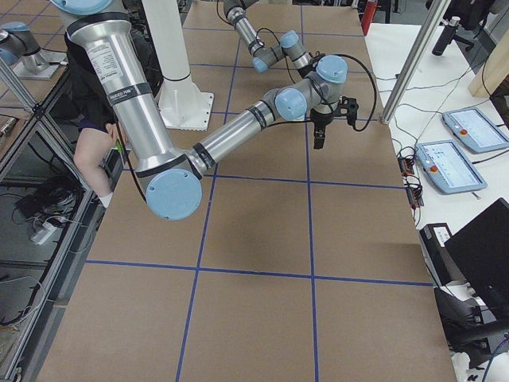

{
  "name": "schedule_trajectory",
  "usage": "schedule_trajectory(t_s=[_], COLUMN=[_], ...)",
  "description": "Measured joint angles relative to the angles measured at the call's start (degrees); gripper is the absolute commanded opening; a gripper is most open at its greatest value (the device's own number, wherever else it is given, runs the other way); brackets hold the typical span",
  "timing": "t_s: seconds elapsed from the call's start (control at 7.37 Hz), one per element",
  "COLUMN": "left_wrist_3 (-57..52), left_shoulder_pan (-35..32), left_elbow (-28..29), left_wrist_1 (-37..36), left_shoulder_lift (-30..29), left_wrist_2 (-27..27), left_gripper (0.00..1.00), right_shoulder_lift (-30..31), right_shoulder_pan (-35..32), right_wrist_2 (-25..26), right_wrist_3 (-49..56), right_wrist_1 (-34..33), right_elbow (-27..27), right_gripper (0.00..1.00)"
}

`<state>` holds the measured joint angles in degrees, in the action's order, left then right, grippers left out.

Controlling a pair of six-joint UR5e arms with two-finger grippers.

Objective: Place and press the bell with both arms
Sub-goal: 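Withdraw the left arm while the right arm moves toward the bell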

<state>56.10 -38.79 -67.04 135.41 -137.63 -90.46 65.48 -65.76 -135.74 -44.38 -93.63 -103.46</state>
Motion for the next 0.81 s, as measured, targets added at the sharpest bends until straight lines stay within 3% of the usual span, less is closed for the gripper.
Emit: schedule_trajectory(t_s=[0.14,0.27,0.41,0.54,0.81], left_wrist_3=[-0.57,-1.91,-4.41,-7.41,-12.65], left_shoulder_pan=[-3.9,-7.43,-11.29,-15.02,-20.16], left_elbow=[-0.37,-1.13,-2.87,-5.34,-11.05], left_wrist_1=[-2.68,-5.05,-7.05,-8.44,-9.82], left_shoulder_lift=[0.48,1.85,4.77,8.64,17.05], left_wrist_2=[-6.37,-11.69,-17.42,-22.86,-28.53], left_gripper=[1.0,1.0,1.0,1.0,1.0], right_shoulder_lift=[-2.49,-5.53,-9.36,-13.55,-19.97], right_shoulder_pan=[3.63,7.98,11.56,14.34,18.48], right_wrist_2=[3.17,7.61,10.98,12.62,14.99], right_wrist_3=[-4.26,-8.39,-12.37,-16.72,-21.29], right_wrist_1=[0.05,0.18,0.31,0.81,3.11], right_elbow=[0.12,0.88,3.05,6.35,13.04], right_gripper=[0.96,0.64,0.18,0.0,0.0])
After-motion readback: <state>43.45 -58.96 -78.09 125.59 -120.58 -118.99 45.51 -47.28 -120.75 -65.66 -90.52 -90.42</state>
